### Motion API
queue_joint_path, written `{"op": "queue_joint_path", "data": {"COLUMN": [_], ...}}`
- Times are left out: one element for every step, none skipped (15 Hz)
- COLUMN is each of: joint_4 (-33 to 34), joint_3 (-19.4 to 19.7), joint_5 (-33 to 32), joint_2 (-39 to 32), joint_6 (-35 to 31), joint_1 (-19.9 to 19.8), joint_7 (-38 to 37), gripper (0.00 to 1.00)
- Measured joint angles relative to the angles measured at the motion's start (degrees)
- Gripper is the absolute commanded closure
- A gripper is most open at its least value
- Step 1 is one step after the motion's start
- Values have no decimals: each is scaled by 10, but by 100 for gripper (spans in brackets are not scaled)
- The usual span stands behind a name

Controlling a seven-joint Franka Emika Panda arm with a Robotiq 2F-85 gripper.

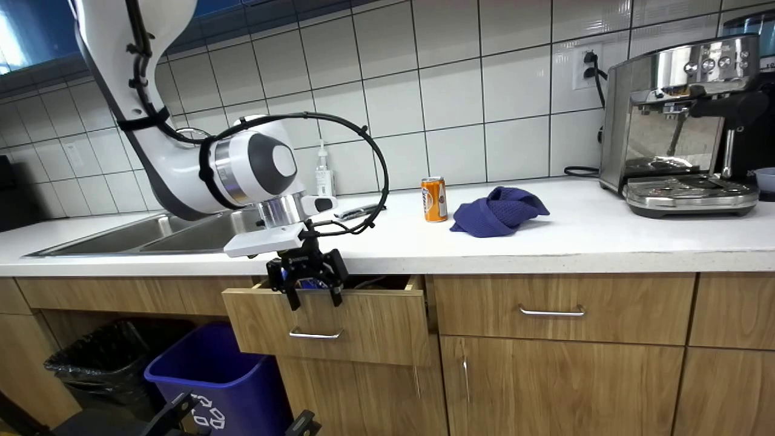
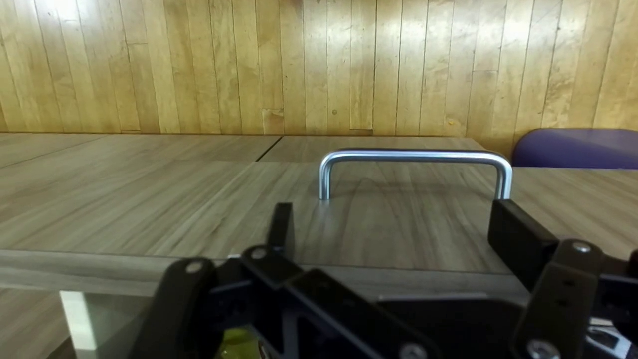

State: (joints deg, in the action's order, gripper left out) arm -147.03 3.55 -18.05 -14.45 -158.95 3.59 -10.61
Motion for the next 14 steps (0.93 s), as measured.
{"op": "queue_joint_path", "data": {"joint_4": [2, 4, 5, 7, 9, 11, 12, 13, 14, 16, 17, 18, 20, 21], "joint_3": [0, 0, 0, 0, 0, 0, 0, 0, 0, 0, 0, 0, 0, 0], "joint_5": [0, 0, 1, 1, 1, 1, 1, 1, 1, 1, 1, 1, 1, 1], "joint_2": [-1, -2, -4, -5, -6, -7, -8, -8, -9, -10, -11, -12, -13, -13], "joint_6": [0, 0, 0, 0, 0, 0, 0, 0, 0, 0, 0, 0, 0, 0], "joint_1": [0, 0, 0, 0, 0, 0, 0, 0, 0, 0, 1, 1, 1, 1], "joint_7": [0, 0, 0, 0, 0, 0, 0, 0, 0, 0, 0, 0, 0, 0], "gripper": [0, 0, 0, 0, 0, 0, 0, 0, 0, 0, 0, 0, 0, 0]}}
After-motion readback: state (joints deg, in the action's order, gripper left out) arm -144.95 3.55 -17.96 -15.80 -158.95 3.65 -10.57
